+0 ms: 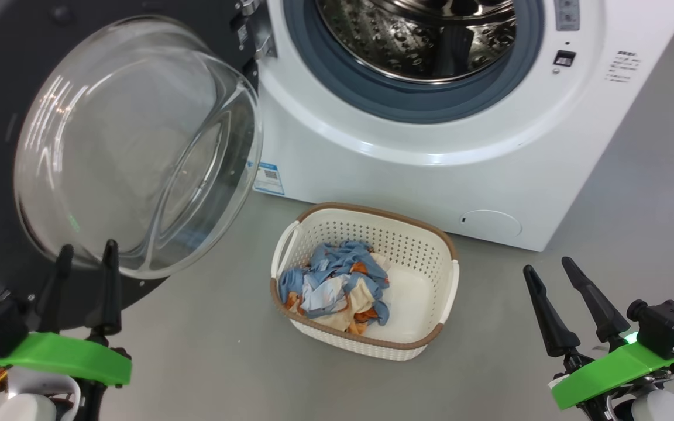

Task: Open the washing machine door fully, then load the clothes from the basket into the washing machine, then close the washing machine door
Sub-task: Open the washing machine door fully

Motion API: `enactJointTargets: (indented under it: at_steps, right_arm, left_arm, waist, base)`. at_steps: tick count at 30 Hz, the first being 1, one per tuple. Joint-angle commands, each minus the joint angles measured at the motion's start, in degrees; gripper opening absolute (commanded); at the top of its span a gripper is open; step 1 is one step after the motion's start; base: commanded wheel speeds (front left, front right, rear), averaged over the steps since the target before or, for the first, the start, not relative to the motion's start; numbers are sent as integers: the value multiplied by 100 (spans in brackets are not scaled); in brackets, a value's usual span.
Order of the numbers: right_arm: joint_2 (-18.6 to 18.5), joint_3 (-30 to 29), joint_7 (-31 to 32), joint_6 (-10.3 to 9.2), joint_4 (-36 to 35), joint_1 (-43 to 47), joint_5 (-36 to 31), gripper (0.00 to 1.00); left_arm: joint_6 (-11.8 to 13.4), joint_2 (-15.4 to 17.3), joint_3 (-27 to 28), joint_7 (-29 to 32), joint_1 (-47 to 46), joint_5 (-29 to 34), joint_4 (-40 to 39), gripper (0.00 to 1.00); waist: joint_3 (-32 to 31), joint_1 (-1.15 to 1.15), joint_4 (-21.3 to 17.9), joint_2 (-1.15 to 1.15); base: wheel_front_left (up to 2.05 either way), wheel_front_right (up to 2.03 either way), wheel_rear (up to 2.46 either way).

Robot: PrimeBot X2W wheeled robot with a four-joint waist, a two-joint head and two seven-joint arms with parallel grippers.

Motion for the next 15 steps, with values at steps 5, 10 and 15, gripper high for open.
enactJointTargets:
  at_steps: [5,10,15]
  right_arm:
    - [-56,127,-69,9,-140,95,38,100]
    - [-85,132,-69,9,-169,82,23,100]
    - [-142,114,-69,9,-203,47,0,100]
  left_arm:
    - [96,142,129,-32,59,70,-391,100]
    - [76,107,42,-172,158,144,-603,100]
    - [116,27,23,-322,239,199,-690,100]
  waist:
    - [-184,0,-308,0]
    - [-202,0,-585,0]
    - [-187,0,-877,0]
  base:
    - [0,0,0]
    - [0,0,0]
    - [0,0,0]
